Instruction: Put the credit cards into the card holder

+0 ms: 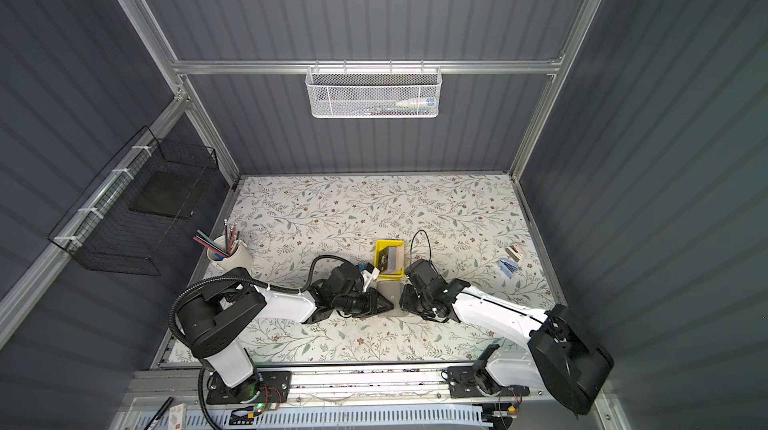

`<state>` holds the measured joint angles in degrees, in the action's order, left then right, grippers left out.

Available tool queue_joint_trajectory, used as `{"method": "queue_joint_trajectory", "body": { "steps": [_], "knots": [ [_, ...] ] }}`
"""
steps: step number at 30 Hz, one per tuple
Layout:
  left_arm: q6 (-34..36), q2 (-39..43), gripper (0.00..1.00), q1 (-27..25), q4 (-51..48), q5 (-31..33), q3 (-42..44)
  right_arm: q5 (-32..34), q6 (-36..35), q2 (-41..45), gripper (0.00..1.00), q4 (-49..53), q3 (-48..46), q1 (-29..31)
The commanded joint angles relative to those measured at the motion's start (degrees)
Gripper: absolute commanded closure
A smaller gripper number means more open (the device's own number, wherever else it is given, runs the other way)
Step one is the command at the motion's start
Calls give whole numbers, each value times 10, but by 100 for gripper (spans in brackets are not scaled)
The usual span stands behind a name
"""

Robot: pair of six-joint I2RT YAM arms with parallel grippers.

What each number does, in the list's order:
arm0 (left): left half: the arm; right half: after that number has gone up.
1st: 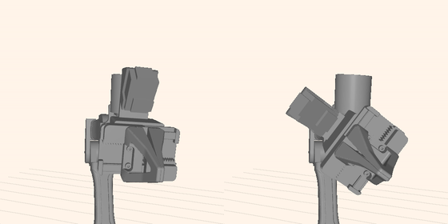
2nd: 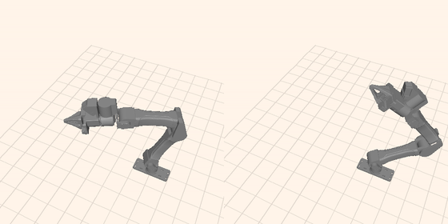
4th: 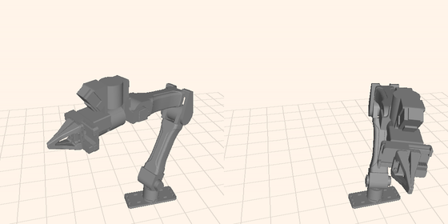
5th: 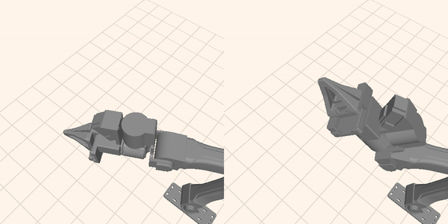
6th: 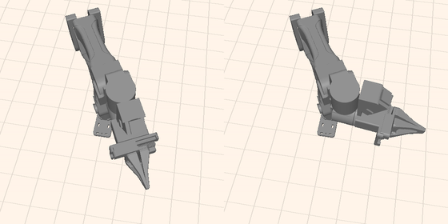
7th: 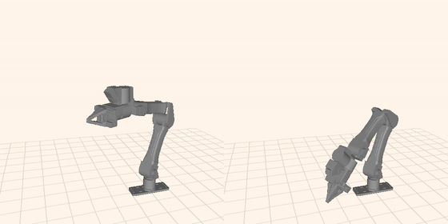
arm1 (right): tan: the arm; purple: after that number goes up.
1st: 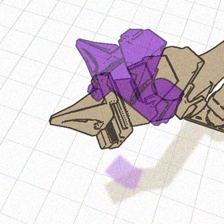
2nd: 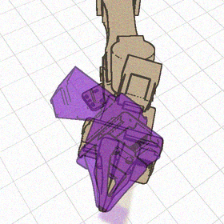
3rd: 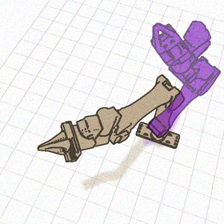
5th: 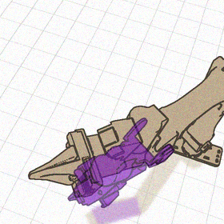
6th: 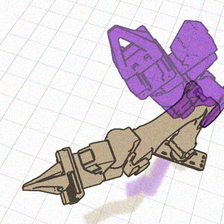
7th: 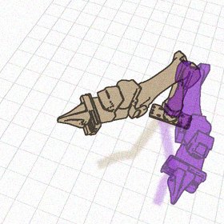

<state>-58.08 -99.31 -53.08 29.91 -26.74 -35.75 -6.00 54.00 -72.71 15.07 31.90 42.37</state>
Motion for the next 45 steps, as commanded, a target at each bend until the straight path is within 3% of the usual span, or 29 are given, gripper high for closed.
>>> {"method": "queue_joint_trajectory", "body": {
  "steps": [1,16,22,35,45],
  "knots": [
    [6,-11,75,-5,-17,6,-5,3,4,-13,66,9,7,0],
    [13,5,76,-6,-37,16,-14,-15,8,-31,70,-31,-23,1],
    [55,35,75,0,-137,28,-55,-18,5,-38,72,-36,-26,1],
    [98,101,69,50,-256,56,-40,-19,6,-40,74,-45,-31,1],
    [92,71,68,54,-231,50,-33,-21,4,-39,74,-48,-31,1]
  ]
}}
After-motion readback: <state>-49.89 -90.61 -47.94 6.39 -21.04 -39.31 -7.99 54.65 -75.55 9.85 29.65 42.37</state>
